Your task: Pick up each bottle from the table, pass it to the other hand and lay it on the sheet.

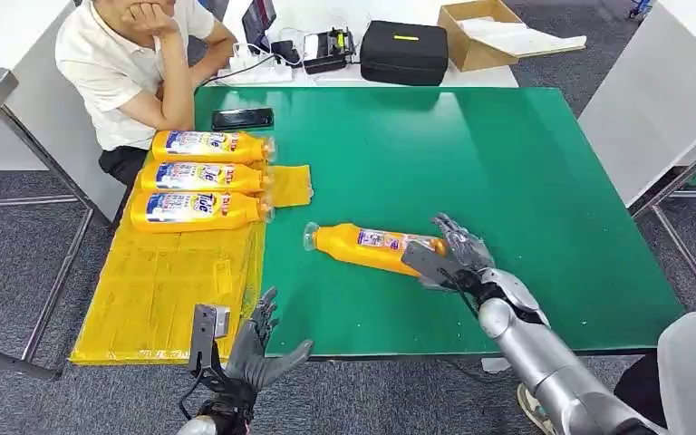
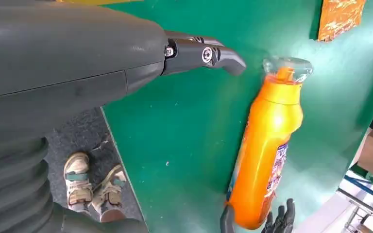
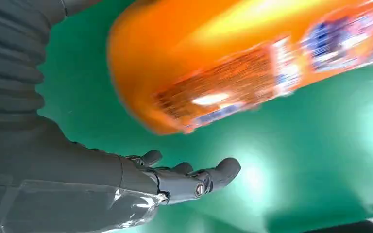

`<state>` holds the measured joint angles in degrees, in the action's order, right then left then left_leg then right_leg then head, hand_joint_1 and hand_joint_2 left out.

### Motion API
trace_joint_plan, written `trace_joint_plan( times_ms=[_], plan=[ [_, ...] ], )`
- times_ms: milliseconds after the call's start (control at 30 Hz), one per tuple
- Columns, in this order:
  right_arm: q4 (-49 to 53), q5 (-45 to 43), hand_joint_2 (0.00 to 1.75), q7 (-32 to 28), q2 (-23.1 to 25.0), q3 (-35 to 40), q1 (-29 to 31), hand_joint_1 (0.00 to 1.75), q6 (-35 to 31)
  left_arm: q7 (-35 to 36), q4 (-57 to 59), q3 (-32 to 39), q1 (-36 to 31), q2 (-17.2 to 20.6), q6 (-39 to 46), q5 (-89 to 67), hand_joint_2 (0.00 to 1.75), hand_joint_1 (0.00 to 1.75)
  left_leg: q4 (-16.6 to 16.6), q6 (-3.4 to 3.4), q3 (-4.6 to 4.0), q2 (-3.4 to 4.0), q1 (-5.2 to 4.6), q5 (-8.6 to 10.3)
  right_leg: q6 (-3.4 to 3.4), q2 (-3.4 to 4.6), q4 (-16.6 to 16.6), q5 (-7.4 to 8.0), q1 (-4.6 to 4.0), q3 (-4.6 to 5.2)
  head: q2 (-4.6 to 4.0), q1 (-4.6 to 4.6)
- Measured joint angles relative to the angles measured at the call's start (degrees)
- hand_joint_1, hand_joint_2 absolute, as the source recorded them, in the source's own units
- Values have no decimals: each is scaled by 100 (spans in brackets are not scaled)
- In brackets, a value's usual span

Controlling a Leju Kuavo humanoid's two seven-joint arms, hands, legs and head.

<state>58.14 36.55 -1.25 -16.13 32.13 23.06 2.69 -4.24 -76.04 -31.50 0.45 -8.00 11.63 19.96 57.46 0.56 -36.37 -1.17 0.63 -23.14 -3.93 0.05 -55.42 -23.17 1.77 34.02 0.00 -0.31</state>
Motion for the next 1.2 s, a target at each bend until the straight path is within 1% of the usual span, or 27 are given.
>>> trace_joint_plan(
  times_ms=[233,400,500,633,1000,1200],
  plan=[
    [-44,-267,175,-50,280,94,7,0,-99,-44,-96,-96,17,2,15,-26,175,0,-1,0,0,-1,2,1,0,-1,-1,-1,0,1,0,2],
    [-199,-63,175,-53,460,127,45,0,-326,-48,-98,-105,17,4,17,-26,175,0,-1,0,-3,-1,0,0,0,0,-1,0,1,1,0,0],
    [-295,-55,175,4,549,157,168,0,-213,-48,-107,-109,15,4,17,-24,175,0,0,0,0,1,1,1,1,0,-1,0,0,2,0,0],
    [-422,-55,175,63,595,217,301,0,-138,-48,-107,-114,15,4,15,-24,175,0,0,0,1,-1,2,3,1,-1,-1,0,0,1,0,0],
    [-614,-64,175,77,641,269,394,0,-134,-40,-107,-129,11,4,11,-7,175,0,0,0,2,-1,1,2,1,0,-1,0,0,1,0,0],
    [-894,207,175,397,612,317,489,0,-38,61,-90,-129,9,4,-39,118,175,0,0,0,8,1,1,2,1,0,0,0,0,-3,0,0]
  ],
)
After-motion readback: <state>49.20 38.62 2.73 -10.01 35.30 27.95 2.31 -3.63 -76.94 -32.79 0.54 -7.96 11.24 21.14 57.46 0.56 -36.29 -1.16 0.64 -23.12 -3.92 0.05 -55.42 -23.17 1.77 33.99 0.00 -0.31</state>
